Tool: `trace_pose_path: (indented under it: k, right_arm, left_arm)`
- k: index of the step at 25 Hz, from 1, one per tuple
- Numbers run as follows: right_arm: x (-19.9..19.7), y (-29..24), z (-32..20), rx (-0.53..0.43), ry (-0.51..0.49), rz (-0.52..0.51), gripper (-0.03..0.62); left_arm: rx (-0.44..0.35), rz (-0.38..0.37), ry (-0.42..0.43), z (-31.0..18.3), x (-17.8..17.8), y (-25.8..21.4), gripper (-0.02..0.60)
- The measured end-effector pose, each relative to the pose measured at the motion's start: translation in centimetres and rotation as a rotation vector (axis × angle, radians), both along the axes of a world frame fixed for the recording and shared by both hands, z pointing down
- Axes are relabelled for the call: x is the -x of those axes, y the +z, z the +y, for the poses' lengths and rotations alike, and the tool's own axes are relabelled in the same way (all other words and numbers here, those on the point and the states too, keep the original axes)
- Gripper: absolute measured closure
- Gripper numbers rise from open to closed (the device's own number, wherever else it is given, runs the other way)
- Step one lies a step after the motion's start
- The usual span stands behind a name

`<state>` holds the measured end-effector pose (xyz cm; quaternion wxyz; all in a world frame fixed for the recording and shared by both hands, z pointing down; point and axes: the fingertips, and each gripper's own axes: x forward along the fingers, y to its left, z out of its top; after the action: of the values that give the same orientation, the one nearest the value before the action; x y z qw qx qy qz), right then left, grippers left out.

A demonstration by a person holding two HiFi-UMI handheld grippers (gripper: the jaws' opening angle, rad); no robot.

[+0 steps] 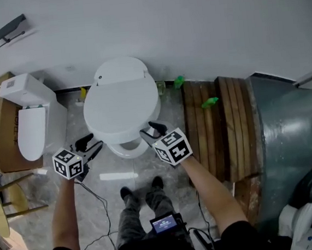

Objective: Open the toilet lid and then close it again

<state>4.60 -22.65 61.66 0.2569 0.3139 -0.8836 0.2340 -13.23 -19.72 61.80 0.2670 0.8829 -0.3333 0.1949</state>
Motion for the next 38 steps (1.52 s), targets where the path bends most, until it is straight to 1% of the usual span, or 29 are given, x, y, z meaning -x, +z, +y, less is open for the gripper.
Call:
trace_pose_path:
  k: [3,6,8,11,15,19,24,28,33,38]
  right_arm:
    - [0.0,1.6,1.2,-0.017,-0.006,0.012,0.417]
    - [0.0,2.9,2.2,-0.102,-0.01,0.059,0.416]
    - [0.0,4.0,3.3,-0.129,-0.005,0.092,0.417]
    - [-0.1,5.8,4.5,-0.114,0.002,0.118,0.416]
    - [-0.3,8.8,6.0,-0.096,-0.001,0.13,0.416]
    - [-0.3,11.4,7.2,-0.116,-0.025,0.154,0.416]
    - [-0.3,15.0,8.6,-0.14,-0.054,0.203,0.416]
    - [-0.5,18.5,9.5,-0.164,-0.051,0.245,0.418]
    - [-0.7,22.5,10.4,-0.168,-0.034,0.258,0.418]
    - [-0.6,26.6,10.9,-0.176,-0.02,0.265,0.419]
  left_arm:
    - [-0.012,-0.01,0.032,1.1,0.1,1.5,0.376]
    - [-0.042,-0.028,0.055,1.9,0.1,3.4,0.376]
    - [-0.059,-0.036,0.06,2.8,0.1,4.7,0.376]
    - [-0.088,-0.052,0.06,3.8,0.0,6.5,0.376]
    - [-0.105,-0.09,0.061,5.2,-0.3,9.5,0.376]
    - [-0.133,-0.126,0.05,6.4,-0.4,12.3,0.376]
    - [-0.155,-0.179,0.055,7.7,-0.6,15.9,0.376]
    - [-0.175,-0.214,0.052,8.4,-0.9,19.1,0.376]
    - [-0.18,-0.265,0.048,9.0,-1.0,23.1,0.376]
    - [-0.182,-0.298,0.03,9.4,-1.1,27.2,0.376]
